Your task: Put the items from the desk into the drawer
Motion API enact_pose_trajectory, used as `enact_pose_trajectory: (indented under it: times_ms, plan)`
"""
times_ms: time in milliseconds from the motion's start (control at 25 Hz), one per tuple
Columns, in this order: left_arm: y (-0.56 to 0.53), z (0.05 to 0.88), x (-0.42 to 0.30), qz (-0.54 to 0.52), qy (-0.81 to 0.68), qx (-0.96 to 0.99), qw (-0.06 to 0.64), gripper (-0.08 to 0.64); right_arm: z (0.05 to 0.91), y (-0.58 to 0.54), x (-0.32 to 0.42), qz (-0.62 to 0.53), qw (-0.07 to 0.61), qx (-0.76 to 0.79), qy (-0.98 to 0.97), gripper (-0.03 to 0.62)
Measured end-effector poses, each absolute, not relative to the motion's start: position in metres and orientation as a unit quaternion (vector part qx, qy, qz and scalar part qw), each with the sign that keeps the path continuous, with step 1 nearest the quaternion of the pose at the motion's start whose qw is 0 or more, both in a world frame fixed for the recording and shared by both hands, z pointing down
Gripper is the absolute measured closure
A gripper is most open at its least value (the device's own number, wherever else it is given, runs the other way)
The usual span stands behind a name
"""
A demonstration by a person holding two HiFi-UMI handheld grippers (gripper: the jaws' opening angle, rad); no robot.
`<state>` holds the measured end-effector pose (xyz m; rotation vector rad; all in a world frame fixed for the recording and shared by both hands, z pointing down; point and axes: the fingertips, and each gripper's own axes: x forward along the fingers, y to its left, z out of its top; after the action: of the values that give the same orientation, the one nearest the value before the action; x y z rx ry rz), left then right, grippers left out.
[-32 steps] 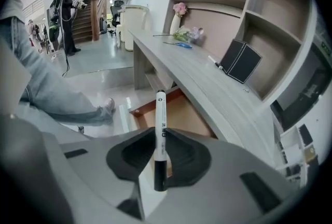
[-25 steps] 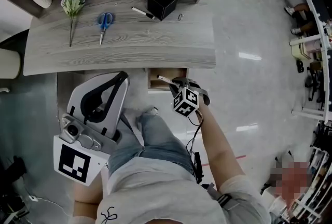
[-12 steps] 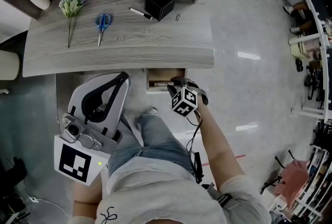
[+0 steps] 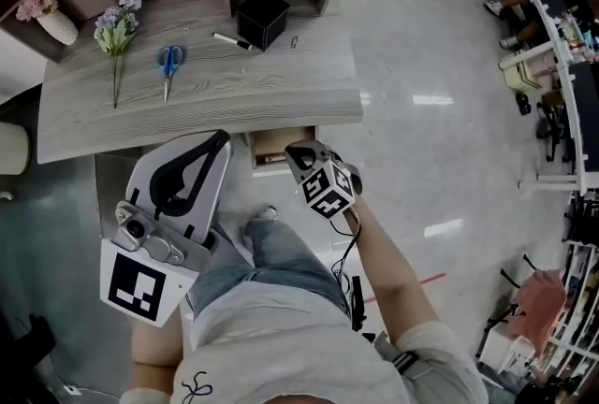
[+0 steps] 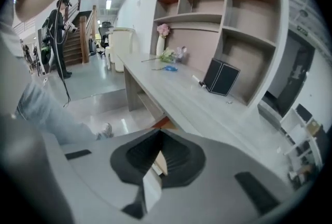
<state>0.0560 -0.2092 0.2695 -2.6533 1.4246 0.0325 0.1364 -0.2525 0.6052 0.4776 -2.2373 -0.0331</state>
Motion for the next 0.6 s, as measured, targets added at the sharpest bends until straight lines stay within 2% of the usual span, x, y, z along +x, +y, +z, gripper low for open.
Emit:
enact_pose_trajectory:
  times_ms: [600]
  plan:
    - [-0.193, 0.260, 0.077, 0.021, 0.439, -0.895, 0.078, 0.549, 0.417, -0.241, 0.106, 0.002, 0.190, 0.256, -0.948, 0.584]
